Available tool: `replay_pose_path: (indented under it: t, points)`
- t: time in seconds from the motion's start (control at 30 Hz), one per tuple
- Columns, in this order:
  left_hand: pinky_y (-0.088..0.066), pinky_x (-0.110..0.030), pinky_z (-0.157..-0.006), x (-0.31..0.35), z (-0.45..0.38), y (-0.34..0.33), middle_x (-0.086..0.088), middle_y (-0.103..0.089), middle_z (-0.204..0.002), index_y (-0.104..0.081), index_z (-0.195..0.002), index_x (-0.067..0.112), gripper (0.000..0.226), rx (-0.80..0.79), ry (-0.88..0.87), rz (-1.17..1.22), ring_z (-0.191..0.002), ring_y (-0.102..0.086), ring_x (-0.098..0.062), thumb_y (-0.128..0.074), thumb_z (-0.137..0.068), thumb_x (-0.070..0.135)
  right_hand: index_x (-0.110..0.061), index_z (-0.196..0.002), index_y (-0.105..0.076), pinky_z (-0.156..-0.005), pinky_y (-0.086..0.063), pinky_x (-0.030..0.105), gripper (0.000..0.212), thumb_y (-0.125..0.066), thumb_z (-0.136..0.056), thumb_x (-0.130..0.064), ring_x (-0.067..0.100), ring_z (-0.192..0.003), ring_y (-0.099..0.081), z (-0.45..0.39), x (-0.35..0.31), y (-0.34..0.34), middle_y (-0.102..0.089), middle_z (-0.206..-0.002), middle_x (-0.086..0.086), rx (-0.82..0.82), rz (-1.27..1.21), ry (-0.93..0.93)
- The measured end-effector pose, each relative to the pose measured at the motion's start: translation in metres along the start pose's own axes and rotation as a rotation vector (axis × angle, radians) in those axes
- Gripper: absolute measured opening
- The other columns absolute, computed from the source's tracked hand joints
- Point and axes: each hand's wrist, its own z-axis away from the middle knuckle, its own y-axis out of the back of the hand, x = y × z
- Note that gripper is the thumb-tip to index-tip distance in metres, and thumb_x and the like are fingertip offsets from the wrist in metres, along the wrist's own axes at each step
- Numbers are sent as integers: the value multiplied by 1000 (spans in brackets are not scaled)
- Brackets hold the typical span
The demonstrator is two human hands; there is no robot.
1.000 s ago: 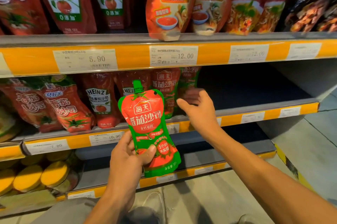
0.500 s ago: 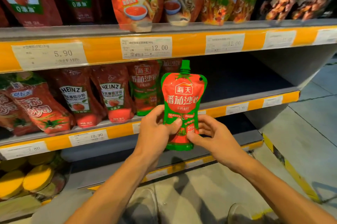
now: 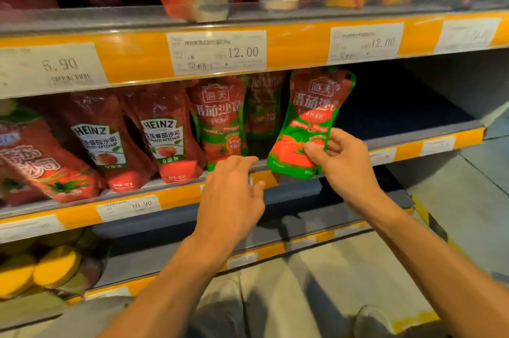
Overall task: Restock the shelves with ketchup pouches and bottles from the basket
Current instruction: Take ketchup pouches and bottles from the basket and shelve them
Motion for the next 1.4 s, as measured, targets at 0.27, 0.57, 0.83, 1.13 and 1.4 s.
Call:
replay_pose_path:
  t: [0.27, 0.57, 0.83, 1.13, 1.4]
  points:
    - [-32, -39, -99, -13, 7, -5, 3, -63, -116, -60, -130, 20, 47, 25, -108, -376, -111, -55, -22, -70, -85, 25, -15, -102, -69, -78, -57, 24, 18, -77, -87, -15, 3, -90, -70, -40, 1, -25, -74, -96, -7, 17, 184, 72]
    - [-39, -31, -91, -14, -3, -5, 7, -53, -118, -53, -134, 25, 45, -36, -87, -349, -111, -46, -17, -62, -91, 29, -19, -102, -63, -83, -57, 34, 20, -76, -88, -15, 6, -93, -67, -57, 23, -43, -70, -96, -10, 46, 187, 37]
    - [-43, -33, -92, -14, -3, -5, 7, -53, -117, -53, -134, 25, 45, -34, -78, -331, -111, -47, -17, -62, -90, 25, -18, -107, -60, -80, -56, 32, 24, -76, -89, -15, 9, -93, -65, -71, 25, -50, -68, -98, -6, 34, 201, 42]
    - [-45, -33, -91, -13, -3, -6, 6, -54, -116, -53, -135, 23, 48, -35, -74, -334, -109, -47, -17, -62, -88, 24, -10, -121, -60, -88, -55, 35, 38, -76, -89, -20, 19, -107, -64, -82, 21, -54, -70, -115, 6, 13, 313, 11]
    - [-46, -32, -90, -10, -4, -7, 6, -55, -116, -55, -133, 22, 48, -38, -60, -350, -108, -48, -17, -63, -87, 24, -12, -121, -58, -91, -55, 36, 39, -76, -89, -25, 19, -108, -64, -84, 22, -52, -70, -117, 5, -48, 316, -1]
